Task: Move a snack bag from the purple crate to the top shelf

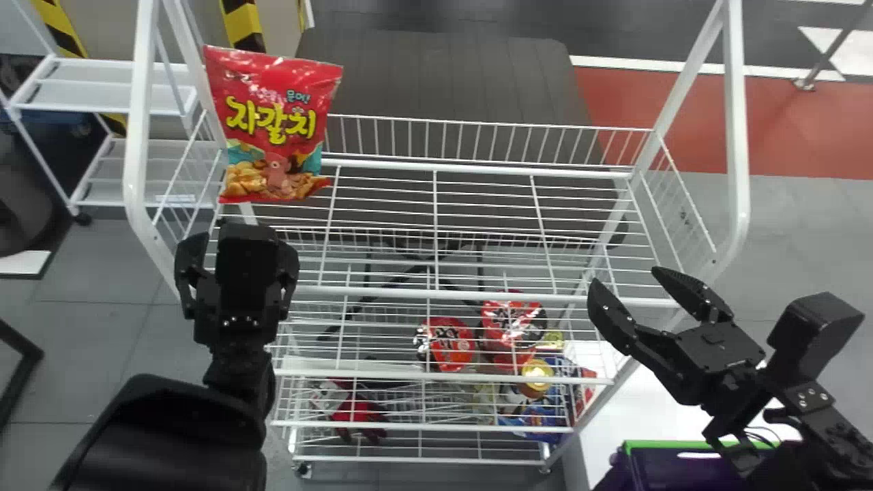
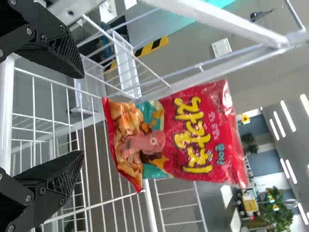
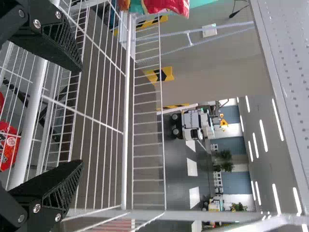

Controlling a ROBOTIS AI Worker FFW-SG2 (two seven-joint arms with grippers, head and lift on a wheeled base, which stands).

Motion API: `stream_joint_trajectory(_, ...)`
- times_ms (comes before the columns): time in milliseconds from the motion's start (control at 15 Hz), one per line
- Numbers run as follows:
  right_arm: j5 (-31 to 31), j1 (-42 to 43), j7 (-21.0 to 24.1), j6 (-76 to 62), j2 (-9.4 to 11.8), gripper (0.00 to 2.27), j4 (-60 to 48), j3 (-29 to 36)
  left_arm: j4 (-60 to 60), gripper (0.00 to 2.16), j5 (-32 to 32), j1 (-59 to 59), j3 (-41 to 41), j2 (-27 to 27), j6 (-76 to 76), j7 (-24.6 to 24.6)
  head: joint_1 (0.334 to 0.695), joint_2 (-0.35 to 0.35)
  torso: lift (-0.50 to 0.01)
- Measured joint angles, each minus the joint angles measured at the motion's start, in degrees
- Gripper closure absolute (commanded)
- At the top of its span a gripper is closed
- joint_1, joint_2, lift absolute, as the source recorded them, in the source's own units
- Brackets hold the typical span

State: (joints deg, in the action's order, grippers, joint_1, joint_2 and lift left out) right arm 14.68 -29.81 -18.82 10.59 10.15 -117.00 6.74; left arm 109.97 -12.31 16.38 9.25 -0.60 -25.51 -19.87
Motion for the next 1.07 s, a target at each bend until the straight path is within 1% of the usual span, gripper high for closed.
stream_joint_trajectory(67,-0.8,0.0,0.5,0.0,-0.1,0.15,-0.4,-1.2,1.2,0.29,1.5,1.3,-1.1,-0.1,0.9,0.0,0.695,0.006,0.000)
stream_joint_trajectory(133,-1.3,-0.1,1.1,0.0,-0.2,0.15,-0.5,-2.2,2.0,0.23,2.8,2.7,-2.1,-0.2,2.5,0.0,0.695,0.040,0.000)
stream_joint_trajectory(200,-1.8,-0.1,1.7,-0.2,-0.3,0.15,-0.6,-3.2,2.3,0.19,3.7,4.1,-3.0,-0.4,5.0,-0.3,0.695,0.040,0.000)
stream_joint_trajectory(267,-2.3,-0.2,2.0,-0.6,-0.3,0.15,-0.6,-3.9,2.4,0.19,4.4,5.2,-3.7,-0.5,7.5,-0.6,0.695,0.072,0.000)
stream_joint_trajectory(467,-4.3,-0.4,3.3,-3.5,-0.5,0.15,-0.2,-6.1,2.5,0.17,6.8,8.7,-5.2,-0.5,15.1,-0.8,0.695,0.104,0.000)
stream_joint_trajectory(733,-5.1,-0.6,2.9,-7.4,-0.6,0.15,1.0,-7.2,2.5,0.16,9.1,11.4,-6.0,-1.4,19.2,-1.5,0.695,0.128,0.000)
stream_joint_trajectory(1067,-5.4,-0.2,3.0,-8.0,-1.3,0.15,2.2,-7.3,1.6,0.16,10.6,11.8,-6.5,-2.3,21.1,-2.9,0.695,0.149,0.000)
